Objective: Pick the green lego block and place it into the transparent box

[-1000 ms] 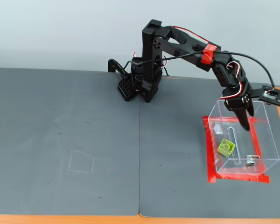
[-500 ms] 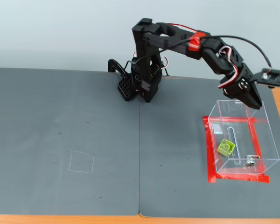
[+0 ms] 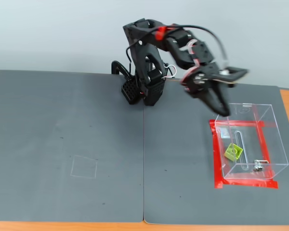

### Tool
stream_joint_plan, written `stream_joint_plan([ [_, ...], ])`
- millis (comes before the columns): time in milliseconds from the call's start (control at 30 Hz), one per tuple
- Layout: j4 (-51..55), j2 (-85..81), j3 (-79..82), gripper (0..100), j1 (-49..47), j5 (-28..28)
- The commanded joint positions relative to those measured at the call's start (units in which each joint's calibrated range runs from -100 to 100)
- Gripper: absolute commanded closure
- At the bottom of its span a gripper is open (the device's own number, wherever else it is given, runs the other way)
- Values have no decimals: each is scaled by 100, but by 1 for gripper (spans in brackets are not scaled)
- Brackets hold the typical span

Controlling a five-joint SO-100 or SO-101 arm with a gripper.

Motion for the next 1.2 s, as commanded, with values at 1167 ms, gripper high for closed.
stream_joint_plan([
  [1167, -291, -4902, 6247, 98, 2921, -54],
])
